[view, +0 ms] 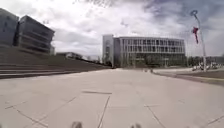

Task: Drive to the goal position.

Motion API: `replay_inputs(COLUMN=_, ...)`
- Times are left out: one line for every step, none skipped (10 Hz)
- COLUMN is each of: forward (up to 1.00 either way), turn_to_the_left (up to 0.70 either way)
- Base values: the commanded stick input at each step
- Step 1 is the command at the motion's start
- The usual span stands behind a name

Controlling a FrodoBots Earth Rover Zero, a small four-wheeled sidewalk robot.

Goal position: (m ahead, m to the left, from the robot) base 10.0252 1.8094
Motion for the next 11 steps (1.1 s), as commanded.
replay_inputs(forward=0.7, turn_to_the_left=0.0)
replay_inputs(forward=0.7, turn_to_the_left=0.0)
replay_inputs(forward=0.7, turn_to_the_left=0.0)
replay_inputs(forward=0.7, turn_to_the_left=0.0)
replay_inputs(forward=0.7, turn_to_the_left=0.0)
replay_inputs(forward=0.7, turn_to_the_left=0.0)
replay_inputs(forward=0.7, turn_to_the_left=0.0)
replay_inputs(forward=0.7, turn_to_the_left=0.0)
replay_inputs(forward=0.7, turn_to_the_left=0.0)
replay_inputs(forward=0.7, turn_to_the_left=0.0)
replay_inputs(forward=0.7, turn_to_the_left=0.0)
